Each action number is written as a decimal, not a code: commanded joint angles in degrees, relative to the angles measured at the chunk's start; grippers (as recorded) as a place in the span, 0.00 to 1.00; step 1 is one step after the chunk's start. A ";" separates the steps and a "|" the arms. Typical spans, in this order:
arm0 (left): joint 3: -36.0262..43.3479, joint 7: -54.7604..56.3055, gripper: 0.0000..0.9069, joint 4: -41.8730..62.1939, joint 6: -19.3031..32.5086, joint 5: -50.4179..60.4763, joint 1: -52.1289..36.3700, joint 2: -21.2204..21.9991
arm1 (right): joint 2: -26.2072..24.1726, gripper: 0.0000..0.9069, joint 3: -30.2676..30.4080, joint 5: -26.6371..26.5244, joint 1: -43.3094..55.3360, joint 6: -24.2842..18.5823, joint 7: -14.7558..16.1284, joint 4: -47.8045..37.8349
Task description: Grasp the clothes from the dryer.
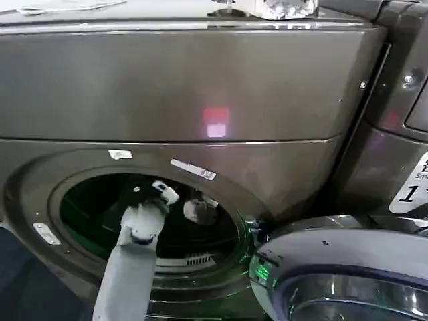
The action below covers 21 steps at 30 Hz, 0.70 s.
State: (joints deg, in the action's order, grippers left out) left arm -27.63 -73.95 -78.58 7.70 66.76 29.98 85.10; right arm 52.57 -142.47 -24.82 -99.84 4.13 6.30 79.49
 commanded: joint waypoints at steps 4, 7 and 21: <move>-0.65 -0.30 1.00 8.04 -0.59 0.75 -5.67 0.60 | 0.18 1.00 0.40 0.05 0.18 -0.15 0.06 0.32; -0.67 0.91 1.00 10.47 -0.52 0.63 -6.57 0.79 | 0.22 1.00 0.61 0.11 0.26 -0.19 0.05 0.36; -0.86 3.35 1.00 26.04 -1.06 -4.94 -10.09 1.24 | 0.48 1.00 0.87 0.09 0.10 -0.25 0.10 1.03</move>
State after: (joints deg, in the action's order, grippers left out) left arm -28.38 -71.42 -61.21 6.79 63.35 21.50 86.32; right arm 52.92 -141.67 -24.72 -99.74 3.94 6.36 80.39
